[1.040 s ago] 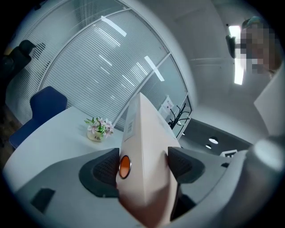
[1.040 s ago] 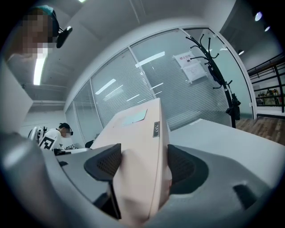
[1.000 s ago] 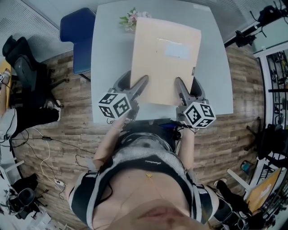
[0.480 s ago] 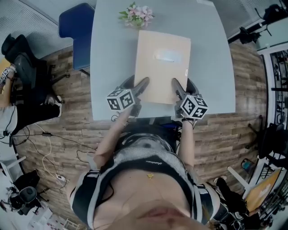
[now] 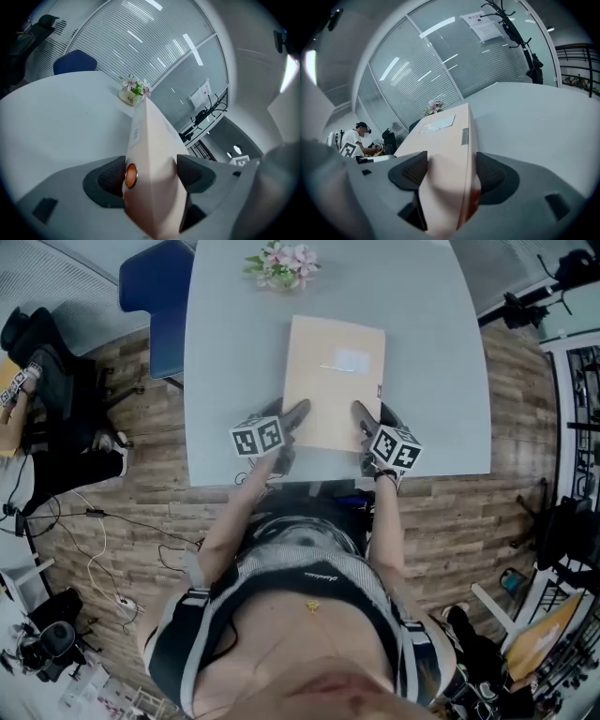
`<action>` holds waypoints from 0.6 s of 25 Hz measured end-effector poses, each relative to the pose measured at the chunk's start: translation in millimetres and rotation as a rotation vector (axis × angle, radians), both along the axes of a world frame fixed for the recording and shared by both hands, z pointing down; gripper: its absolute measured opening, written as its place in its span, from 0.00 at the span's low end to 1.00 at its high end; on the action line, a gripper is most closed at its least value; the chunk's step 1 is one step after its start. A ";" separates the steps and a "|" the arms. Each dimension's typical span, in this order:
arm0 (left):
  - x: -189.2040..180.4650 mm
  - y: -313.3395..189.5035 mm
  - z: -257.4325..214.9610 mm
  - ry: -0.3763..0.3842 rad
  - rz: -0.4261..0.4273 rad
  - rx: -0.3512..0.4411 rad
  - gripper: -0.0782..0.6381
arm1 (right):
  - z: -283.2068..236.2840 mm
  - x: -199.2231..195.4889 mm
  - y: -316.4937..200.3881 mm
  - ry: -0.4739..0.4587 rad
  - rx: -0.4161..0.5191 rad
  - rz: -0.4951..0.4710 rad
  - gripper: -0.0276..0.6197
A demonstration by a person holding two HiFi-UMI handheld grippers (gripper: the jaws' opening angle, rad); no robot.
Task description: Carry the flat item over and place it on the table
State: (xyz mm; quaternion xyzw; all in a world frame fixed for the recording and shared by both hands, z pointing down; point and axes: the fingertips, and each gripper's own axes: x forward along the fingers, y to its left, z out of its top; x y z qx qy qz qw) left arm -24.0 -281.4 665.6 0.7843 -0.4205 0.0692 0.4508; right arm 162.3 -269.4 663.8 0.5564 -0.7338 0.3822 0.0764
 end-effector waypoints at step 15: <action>3.6 6.2 45.6 -0.015 -0.002 -0.104 0.58 | 35.4 -0.9 -2.7 0.051 -0.091 -0.048 0.55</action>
